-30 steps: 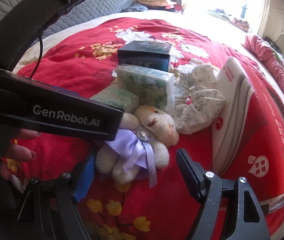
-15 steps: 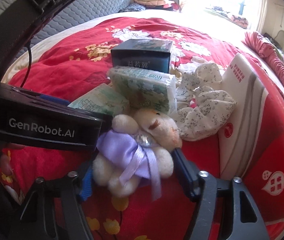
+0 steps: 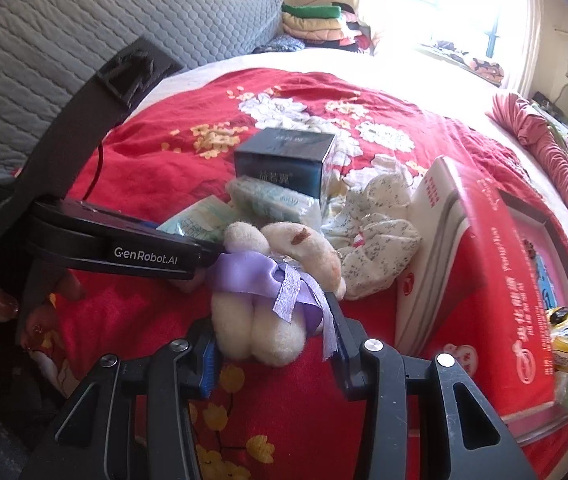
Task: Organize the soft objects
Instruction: 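Grasp the teddy bear with purple bow with the right tool while the left tool grasps a green-white tissue pack, then carry the tissue pack with the left tool while the right tool carries the teddy to the pink box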
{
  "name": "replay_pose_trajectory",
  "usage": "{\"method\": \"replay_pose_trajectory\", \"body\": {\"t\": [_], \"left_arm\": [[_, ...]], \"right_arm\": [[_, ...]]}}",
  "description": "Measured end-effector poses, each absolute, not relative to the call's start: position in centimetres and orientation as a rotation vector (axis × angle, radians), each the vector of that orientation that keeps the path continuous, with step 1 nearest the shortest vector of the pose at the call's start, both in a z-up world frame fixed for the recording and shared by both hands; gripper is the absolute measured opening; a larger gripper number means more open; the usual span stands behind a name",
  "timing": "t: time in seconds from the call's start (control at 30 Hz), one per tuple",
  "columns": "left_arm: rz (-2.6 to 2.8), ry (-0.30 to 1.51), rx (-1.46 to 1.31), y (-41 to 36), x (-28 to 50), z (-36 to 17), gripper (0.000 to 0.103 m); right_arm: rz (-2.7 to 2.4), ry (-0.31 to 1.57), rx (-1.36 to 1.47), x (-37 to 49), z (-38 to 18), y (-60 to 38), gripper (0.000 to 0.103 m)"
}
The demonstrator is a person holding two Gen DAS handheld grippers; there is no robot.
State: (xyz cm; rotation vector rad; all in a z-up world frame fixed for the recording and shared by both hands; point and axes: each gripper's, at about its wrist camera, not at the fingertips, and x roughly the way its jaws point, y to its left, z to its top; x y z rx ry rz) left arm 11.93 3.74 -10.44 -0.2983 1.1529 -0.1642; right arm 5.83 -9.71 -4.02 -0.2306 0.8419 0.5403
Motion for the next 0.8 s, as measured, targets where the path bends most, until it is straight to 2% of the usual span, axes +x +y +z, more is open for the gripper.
{"method": "replay_pose_trajectory", "body": {"t": [0.33,0.8], "left_arm": [[-0.14,1.097,-0.237,2.2,8.8,-7.5,0.037],[-0.235,0.951,-0.16,-4.0,7.3,1.0,0.037]], "right_arm": [[0.528,0.724,-0.174,4.1,0.4,-12.8,0.045],[0.443,0.6,-0.083,2.7,5.6,-19.3,0.045]]}}
